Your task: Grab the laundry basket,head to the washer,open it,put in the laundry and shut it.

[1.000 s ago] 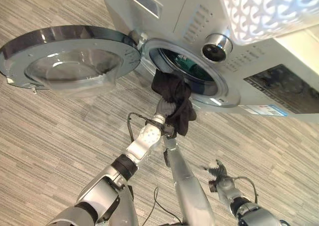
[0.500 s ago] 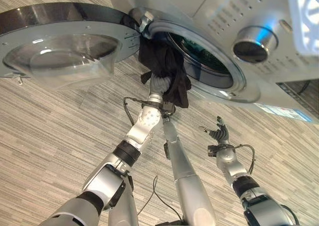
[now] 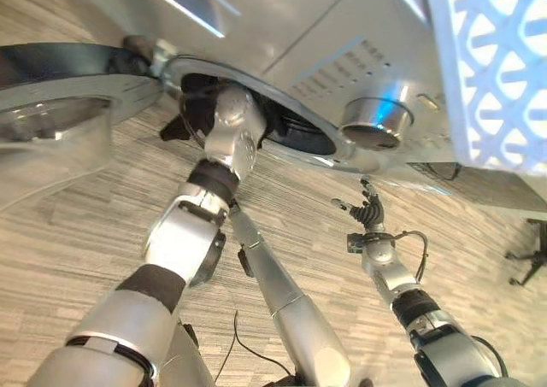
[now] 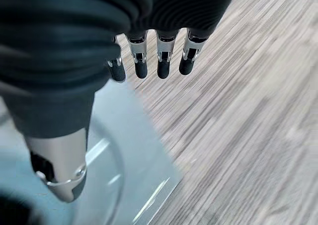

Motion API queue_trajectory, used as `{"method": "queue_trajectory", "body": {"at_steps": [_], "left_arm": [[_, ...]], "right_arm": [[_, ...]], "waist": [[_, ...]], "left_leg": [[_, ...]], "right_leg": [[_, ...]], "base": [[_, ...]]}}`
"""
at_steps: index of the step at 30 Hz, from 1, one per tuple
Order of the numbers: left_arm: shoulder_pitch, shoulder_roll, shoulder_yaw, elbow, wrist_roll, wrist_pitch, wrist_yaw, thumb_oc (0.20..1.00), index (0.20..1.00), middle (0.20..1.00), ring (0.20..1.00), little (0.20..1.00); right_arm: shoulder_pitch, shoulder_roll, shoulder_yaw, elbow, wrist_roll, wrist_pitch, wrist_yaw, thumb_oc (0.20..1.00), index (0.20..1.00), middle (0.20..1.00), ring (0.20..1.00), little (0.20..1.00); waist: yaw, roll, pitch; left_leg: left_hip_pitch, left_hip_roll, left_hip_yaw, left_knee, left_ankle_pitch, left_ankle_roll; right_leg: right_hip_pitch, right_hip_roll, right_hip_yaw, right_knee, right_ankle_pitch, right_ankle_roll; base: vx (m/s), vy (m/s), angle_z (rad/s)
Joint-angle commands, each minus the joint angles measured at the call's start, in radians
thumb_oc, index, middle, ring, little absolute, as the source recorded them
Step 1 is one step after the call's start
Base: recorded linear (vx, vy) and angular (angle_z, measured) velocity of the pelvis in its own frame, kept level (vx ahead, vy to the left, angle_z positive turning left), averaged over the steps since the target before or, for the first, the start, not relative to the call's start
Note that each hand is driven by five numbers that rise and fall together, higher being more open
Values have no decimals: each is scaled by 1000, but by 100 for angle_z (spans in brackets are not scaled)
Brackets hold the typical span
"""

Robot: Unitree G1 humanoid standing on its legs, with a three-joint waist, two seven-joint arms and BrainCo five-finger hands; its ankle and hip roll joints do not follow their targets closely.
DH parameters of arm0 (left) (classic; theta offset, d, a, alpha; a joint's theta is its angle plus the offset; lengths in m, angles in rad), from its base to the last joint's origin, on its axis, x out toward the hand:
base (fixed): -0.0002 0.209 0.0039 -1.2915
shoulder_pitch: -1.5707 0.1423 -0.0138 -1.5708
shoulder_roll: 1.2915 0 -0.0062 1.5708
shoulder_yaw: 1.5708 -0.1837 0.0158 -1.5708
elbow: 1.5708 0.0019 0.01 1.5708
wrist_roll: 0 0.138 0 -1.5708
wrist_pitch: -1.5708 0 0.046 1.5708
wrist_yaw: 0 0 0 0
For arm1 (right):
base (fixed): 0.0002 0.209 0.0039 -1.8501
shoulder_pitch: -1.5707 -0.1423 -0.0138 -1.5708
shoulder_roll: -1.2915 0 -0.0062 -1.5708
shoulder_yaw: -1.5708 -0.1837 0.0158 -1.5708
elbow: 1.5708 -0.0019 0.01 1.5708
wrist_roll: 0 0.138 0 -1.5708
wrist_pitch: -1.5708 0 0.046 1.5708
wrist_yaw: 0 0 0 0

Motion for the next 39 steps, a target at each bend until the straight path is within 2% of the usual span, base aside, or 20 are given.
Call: {"method": "queue_trajectory", "body": {"at_steps": [1, 6, 7, 9, 10, 11, 12, 13, 14, 16, 17, 18, 20, 22, 25, 27, 28, 29, 31, 39], "left_arm": [[-245, -18, 38, -48, -50, -138, -36, 200, 200, 200, 200, 200], [-300, -81, 64, -149, -126, -225, -43, 200, 200, 200, 200, 200], [-300, -116, 83, -263, -183, -292, -54, 200, 200, 200, 200, 200], [-284, -163, 106, -358, -232, -349, -54, 200, 200, 200, 200, 200], [-274, -183, 117, -388, -255, -366, -55, 200, 200, 200, 200, 200], [-259, -202, 120, -408, -271, -375, -54, 200, 200, 200, 200, 200], [-258, -201, 119, -408, -271, -375, -54, 200, 200, 200, 200, 200], [-219, -222, 117, -431, -266, -368, -45, 200, 200, 200, 200, 200], [-218, -222, 115, -432, -265, -367, -43, 200, 200, 200, 200, 200], [-190, -220, 88, -358, -231, -292, -33, 200, 200, 200, 200, 200], [-174, -200, 57, -303, -184, -231, -46, 200, 200, 200, 200, 200], [-162, -170, 16, -243, -119, -160, -61, 1000, 1000, 1000, 1000, 1000], [-187, -82, -128, 55, 79, 58, -196, 1000, 1000, 1000, 1000, 1000], [-256, -22, -247, 190, 270, 125, -214, 1000, 1000, 1000, 1000, 1000], [-363, 21, -460, 309, 667, 229, -264, 1000, 1000, 1000, 1000, 1000], [-411, 38, -602, 340, 922, 263, -282, 1000, 1000, 1000, 1000, 1000], [-412, 39, -648, 328, 1007, 271, -289, 1000, 1000, 1000, 1000, 1000], [-412, 39, -648, 328, 1007, 271, -289, 1000, 1000, 1000, 1000, 1000], [-389, 35, -741, 243, 1194, 288, -322, 1000, 1000, 1000, 1000, 1000], [-287, -18, -731, 67, 1397, 331, -329, 1000, 1000, 1000, 1000, 1000]], "right_arm": [[81, 12, 7, 61, 56, -12, 8, 1000, 1000, 1000, 1000, 1000], [129, -23, -19, 57, 62, -2, 24, 1000, 1000, 1000, 1000, 1000], [148, -40, -15, 26, 43, 6, 33, 1000, 1000, 1000, 1000, 1000], [166, -46, -19, 11, 32, 15, 36, 1000, 1000, 1000, 1000, 1000], [167, -48, -19, 9, 27, 21, 36, 1000, 1000, 1000, 1000, 1000], [173, -49, -18, -4, 23, 27, 41, 1000, 1000, 1000, 1000, 1000], [173, -48, -18, -3, 23, 27, 41, 1000, 1000, 1000, 1000, 1000], [184, -47, -11, -18, 4, 40, 51, 1000, 1000, 1000, 1000, 1000], [184, -46, -11, -18, 4, 40, 51, 1000, 1000, 1000, 1000, 1000], [192, -50, -19, -13, 7, 48, 60, 1000, 1000, 1000, 1000, 1000], [198, -52, -27, -9, 8, 49, 63, 1000, 1000, 1000, 1000, 1000], [203, -64, -38, -15, 7, 51, 71, 1000, 1000, 1000, 1000, 1000], [197, -99, -74, 7, 18, 52, 102, 1000, 1000, 1000, 1000, 1000], [173, -136, -89, 22, 23, 55, 124, 1000, 1000, 1000, 1000, 1000], [154, -181, -116, 38, 13, 40, 146, 1000, 1000, 1000, 1000, 1000], [138, -193, -116, 56, 3, 33, 158, 1000, 1000, 1000, 1000, 1000], [132, -193, -112, 62, 0, 32, 163, 1000, 1000, 1000, 1000, 1000], [132, -193, -112, 62, 0, 32, 163, 1000, 1000, 1000, 1000, 1000], [122, -191, -83, 77, -12, 37, 175, 1000, 1000, 1000, 1000, 1000], [121, -179, -43, 177, 2, 64, 177, 1000, 1000, 1000, 1000, 1000]], "waist": [[-33, 49, -92], [-46, 65, -114], [-52, 68, -123], [-46, 68, -133], [-39, 78, -137], [-39, 72, -139], [-33, 79, -141], [-34, 72, -149], [-28, 79, -151], [-26, 81, -156], [-19, 93, -160], [-17, 100, -159], [-16, 116, -156], [-6, 135, -146], [7, 154, -129], [13, 160, -125], [18, 161, -125], [18, 161, -125], [33, 175, -128], [80, 204, -138]], "left_leg": [[296, 161, -2, -184, -26, 19], [373, 165, 24, -238, -14, 8], [395, 159, 33, -249, -16, 6], [419, 155, 39, -264, -13, 4], [434, 151, 44, -267, -26, 20], [436, 154, 44, -273, -13, 3], [443, 150, 46, -272, -25, 20], [450, 154, 50, -282, -10, 0], [457, 151, 53, -282, -23, 17], [467, 146, 53, -289, -2, -2], [484, 140, 57, -293, -11, 15], [483, 136, 54, -293, -7, 14], [487, 131, 41, -295, 19, -1], [485, 127, 30, -289, 27, 1], [479, 122, 14, -278, 32, 8], [469, 117, 11, -274, 37, 9], [466, 113, 11, -274, 38, 10], [466, 113, 11, -274, 38, 10], [461, 106, 11, -287, 55, 12], [449, 89, 5, -327, 128, 9]], "right_leg": [[-233, -137, 36, 110, -30, 185], [-224, -137, 34, 95, -15, 185], [-217, -140, 31, 80, -4, 185], [-207, -145, 25, 64, 4, 185], [-201, -149, 17, 64, -15, 185], [-199, -147, 22, 55, 9, 185], [-196, -150, 16, 59, -13, 185], [-186, -152, 18, 51, 14, 185], [-182, -155, 11, 55, -8, 185], [-158, -170, 12, 41, 21, 185], [-139, -180, 5, 39, 2, 185], [-125, -188, 7, 32, 7, 185], [-104, -212, 12, 5, 41, 185], [-90, -232, 16, -3, 44, 185], [-81, -248, 19, -3, 43, 185], [-81, -256, 13, 2, 41, 185], [-78, -259, 10, 4, 38, 185], [-78, -259, 10, 4, 38, 185], [-75, -266, -2, 19, 22, 185], [-6, -304, -43, 42, -16, 185]], "base": [[72, 29, -19], [53, 21, -14], [42, 16, -14], [50, 39, -25], [9, 9, -21], [41, 86, -3], [-35, -52, 9], [34, 84, 19], [-10, 28, 11], [-7, 43, -8], [2, 56, -9], [2, 63, -2], [-33, 13, 12], [-8, 67, 34], [-22, 41, 47], [-30, 20, 12], [-15, 15, 18], [-9, 1, 12], [0, 0, 0], [0, -32, 6]]}}
